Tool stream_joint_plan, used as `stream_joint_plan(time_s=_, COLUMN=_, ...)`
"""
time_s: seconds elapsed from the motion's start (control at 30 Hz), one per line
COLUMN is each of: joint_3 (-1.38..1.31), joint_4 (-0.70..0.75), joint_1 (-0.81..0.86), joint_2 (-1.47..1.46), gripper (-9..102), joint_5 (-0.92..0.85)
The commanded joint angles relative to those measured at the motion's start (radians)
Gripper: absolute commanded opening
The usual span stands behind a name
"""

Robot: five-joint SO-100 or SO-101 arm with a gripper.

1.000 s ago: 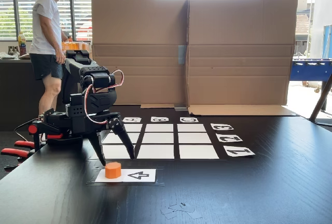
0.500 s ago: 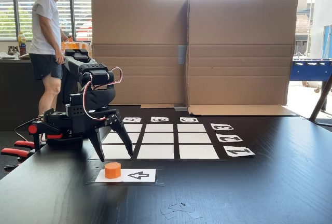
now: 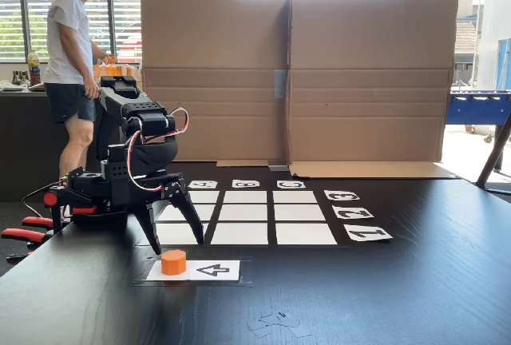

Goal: Pick up the round, orange token and place it in the grid on square A1.

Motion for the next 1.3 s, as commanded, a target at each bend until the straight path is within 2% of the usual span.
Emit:
stream_joint_plan(time_s=0.0, joint_3=-0.009, joint_4=-0.009, joint_1=0.014, joint_2=-0.002, gripper=29, joint_5=0.006)
stream_joint_plan(time_s=0.7, joint_3=-0.015, joint_4=-0.054, joint_1=0.040, joint_2=-0.038, gripper=27, joint_5=0.000)
stream_joint_plan(time_s=0.93, joint_3=-0.015, joint_4=-0.060, joint_1=0.043, joint_2=-0.038, gripper=23, joint_5=-0.002)
stream_joint_plan(time_s=1.27, joint_3=-0.017, joint_4=-0.066, joint_1=0.043, joint_2=-0.031, gripper=10, joint_5=0.006)
